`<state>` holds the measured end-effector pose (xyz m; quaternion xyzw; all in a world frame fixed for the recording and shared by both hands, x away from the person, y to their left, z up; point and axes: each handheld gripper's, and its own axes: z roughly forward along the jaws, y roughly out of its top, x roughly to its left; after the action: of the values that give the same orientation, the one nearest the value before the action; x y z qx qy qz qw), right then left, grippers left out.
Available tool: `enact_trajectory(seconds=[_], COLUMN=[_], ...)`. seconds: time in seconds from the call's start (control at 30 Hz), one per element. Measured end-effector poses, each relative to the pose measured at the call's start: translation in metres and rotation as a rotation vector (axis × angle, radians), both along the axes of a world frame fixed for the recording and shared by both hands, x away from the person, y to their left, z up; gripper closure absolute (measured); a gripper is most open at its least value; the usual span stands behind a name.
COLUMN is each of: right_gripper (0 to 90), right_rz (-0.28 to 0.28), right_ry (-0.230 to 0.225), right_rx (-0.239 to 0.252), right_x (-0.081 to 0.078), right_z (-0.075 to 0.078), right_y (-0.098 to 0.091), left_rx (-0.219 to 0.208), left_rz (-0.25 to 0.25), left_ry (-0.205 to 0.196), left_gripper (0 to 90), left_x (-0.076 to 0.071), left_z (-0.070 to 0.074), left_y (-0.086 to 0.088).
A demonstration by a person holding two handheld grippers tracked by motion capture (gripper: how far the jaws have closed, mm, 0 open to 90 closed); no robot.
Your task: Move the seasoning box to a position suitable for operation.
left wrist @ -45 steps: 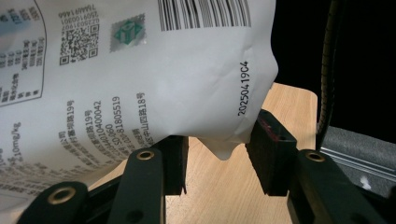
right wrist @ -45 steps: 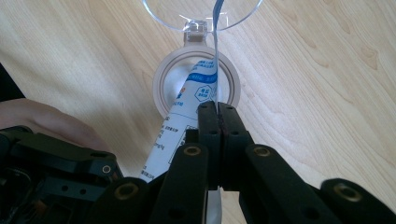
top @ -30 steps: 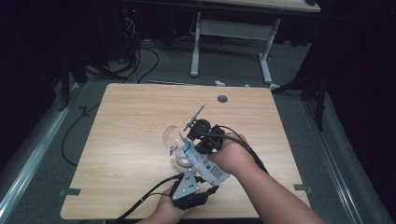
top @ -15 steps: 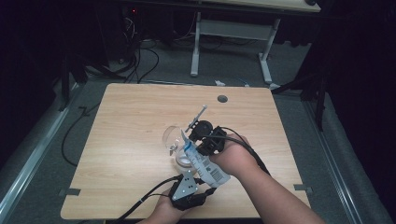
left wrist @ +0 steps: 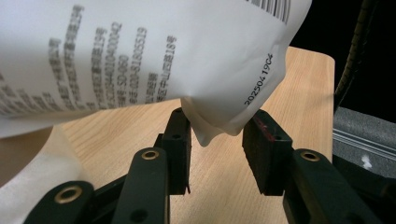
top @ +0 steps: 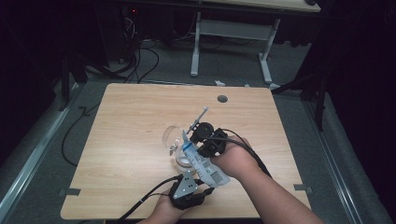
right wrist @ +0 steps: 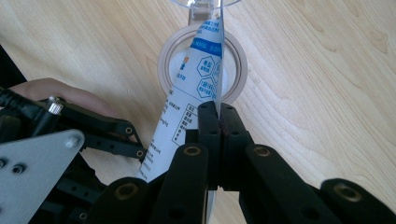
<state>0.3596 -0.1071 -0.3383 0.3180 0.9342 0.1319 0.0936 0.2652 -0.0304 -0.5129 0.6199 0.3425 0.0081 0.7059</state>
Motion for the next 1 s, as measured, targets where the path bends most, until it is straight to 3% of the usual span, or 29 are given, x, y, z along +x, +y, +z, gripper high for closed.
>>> enact_trajectory(seconds=[1.0], right_gripper=[89.9], right_rz=[-0.022], right_ry=[0.002], right_rx=[0.013], right_x=[-0.005], right_z=[0.0], right_y=[-0.015], left_rx=[0.05], left_rz=[0.05], left_ry=[0.029], left_gripper=[63.4], left_x=[0.011], left_z=[-0.01], left_y=[0.003])
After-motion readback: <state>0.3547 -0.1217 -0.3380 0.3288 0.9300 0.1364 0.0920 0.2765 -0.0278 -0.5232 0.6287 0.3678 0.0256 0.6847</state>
